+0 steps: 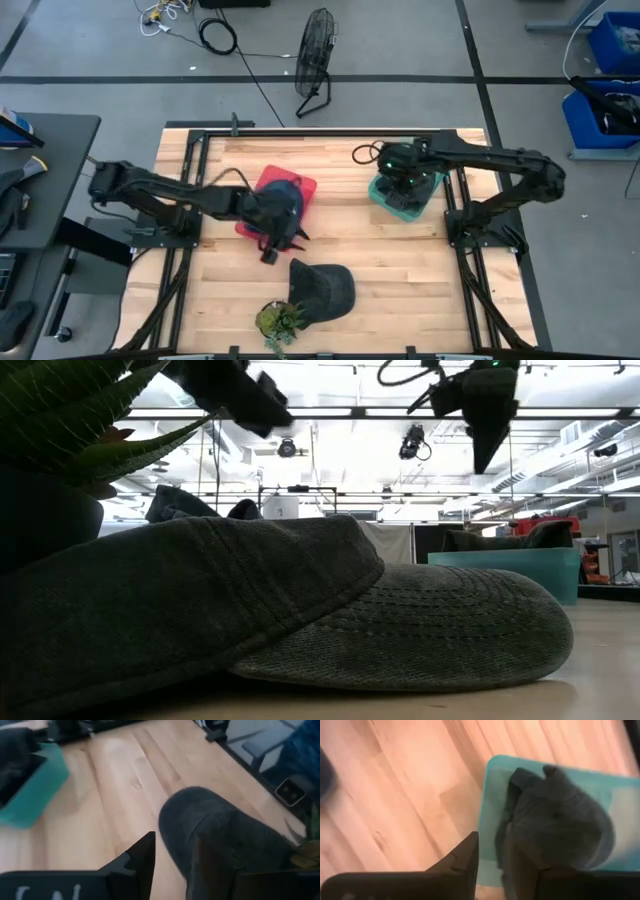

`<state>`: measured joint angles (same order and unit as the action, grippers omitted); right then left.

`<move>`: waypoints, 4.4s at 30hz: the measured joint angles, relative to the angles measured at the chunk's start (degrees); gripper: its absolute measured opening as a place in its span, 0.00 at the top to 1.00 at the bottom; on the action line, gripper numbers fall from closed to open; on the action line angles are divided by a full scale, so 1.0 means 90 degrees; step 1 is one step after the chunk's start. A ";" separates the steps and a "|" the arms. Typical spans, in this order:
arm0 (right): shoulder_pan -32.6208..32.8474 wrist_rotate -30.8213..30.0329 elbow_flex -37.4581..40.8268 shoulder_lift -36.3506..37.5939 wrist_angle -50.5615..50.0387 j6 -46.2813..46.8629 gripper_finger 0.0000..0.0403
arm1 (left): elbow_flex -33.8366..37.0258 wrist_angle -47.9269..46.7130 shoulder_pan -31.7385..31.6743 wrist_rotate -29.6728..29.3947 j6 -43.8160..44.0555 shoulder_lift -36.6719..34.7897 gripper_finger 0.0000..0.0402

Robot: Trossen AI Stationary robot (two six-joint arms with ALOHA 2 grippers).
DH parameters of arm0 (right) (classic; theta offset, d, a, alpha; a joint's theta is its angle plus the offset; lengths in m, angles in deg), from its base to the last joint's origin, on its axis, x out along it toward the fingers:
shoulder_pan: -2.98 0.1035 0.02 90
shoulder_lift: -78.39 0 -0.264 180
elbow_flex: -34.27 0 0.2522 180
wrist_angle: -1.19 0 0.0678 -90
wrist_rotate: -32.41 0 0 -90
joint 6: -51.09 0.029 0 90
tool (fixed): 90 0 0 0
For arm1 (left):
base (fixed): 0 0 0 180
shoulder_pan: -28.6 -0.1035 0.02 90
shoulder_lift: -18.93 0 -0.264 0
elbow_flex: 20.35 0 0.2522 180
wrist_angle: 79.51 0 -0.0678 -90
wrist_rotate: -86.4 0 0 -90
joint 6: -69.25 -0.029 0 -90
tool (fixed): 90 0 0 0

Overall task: Pick & Place hat
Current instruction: Put the black cap into the green bin

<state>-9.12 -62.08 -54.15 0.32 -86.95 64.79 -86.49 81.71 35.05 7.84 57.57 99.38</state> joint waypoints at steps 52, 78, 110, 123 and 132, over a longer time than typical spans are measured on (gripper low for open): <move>0.0877 -0.0967 0.1113 0.0460 0.1673 0.0299 0.61 | -0.2786 -0.1779 -0.1149 -0.2481 0.1187 0.1937 0.95; 0.1603 -0.3889 0.1468 -0.1109 0.6585 -0.1102 0.54 | -0.2786 -0.1058 -0.1707 -0.2497 0.1763 0.1949 0.95; 0.1877 -0.4425 0.1470 -0.0795 0.4044 0.0386 0.98 | -0.2786 -0.1395 -0.1690 -0.2459 0.1224 0.1942 0.75; 0.1539 -0.4710 -0.0352 -0.0144 -0.1277 0.1715 0.99 | -0.2786 -0.1585 -0.1700 -0.2508 0.0996 0.1940 0.58; 0.0591 -0.3808 0.0272 0.0128 -0.1608 0.1085 0.99 | -0.2786 -0.1582 -0.1695 -0.2489 0.0986 0.1940 0.58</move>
<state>-3.80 -96.35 -51.71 1.47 -101.43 74.55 -111.56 67.47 19.80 -14.56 66.44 116.83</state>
